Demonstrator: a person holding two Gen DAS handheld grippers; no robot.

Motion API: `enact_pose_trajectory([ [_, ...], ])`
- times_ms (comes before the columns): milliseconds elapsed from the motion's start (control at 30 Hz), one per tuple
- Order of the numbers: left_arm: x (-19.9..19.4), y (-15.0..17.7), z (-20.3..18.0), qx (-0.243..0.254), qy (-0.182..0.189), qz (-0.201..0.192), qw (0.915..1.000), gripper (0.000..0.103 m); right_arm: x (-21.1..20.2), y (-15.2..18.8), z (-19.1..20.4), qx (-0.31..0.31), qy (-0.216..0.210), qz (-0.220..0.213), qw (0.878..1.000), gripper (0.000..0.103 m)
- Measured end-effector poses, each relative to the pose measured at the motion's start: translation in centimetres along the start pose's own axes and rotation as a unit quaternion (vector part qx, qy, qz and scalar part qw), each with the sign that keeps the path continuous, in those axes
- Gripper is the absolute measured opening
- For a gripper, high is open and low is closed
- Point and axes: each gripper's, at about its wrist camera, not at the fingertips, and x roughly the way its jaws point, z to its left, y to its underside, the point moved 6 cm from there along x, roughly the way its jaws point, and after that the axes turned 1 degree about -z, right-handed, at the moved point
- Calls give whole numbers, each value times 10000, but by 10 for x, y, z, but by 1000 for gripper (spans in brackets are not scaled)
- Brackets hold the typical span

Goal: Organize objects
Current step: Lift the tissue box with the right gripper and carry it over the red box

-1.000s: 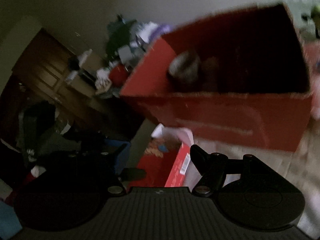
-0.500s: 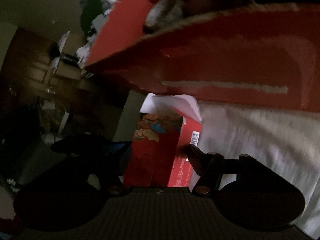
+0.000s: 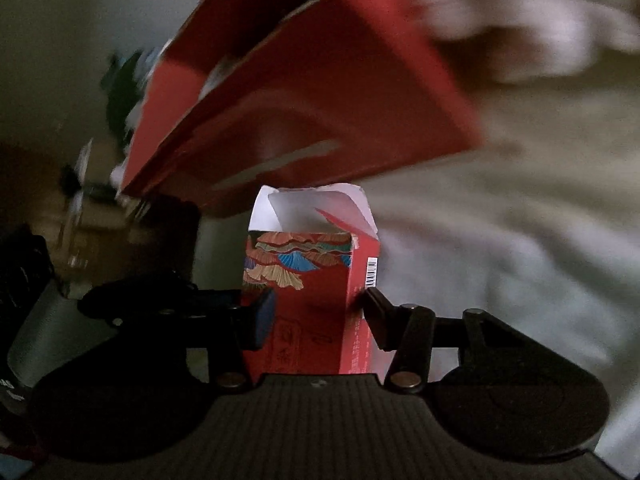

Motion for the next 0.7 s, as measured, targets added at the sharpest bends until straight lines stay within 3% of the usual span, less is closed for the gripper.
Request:
enact_pose_trajectory([
  [167, 27, -17, -56, 1077, 320, 233, 9934, 91, -55, 10, -41, 621, 268, -807, 9944, 50],
  [367, 29, -39, -106, 1987, 536, 92, 9785, 91, -118, 14, -66, 930, 494, -1788, 9782, 50],
  [600, -8, -78, -127, 2137, 745, -637, 9720, 91, -169, -1, -43, 709, 452, -2660, 9603, 50],
  [700, -24, -91, -129, 2139, 659, -990, 9696, 91, -181, -17, -22, 499, 295, -2949, 9538, 50],
])
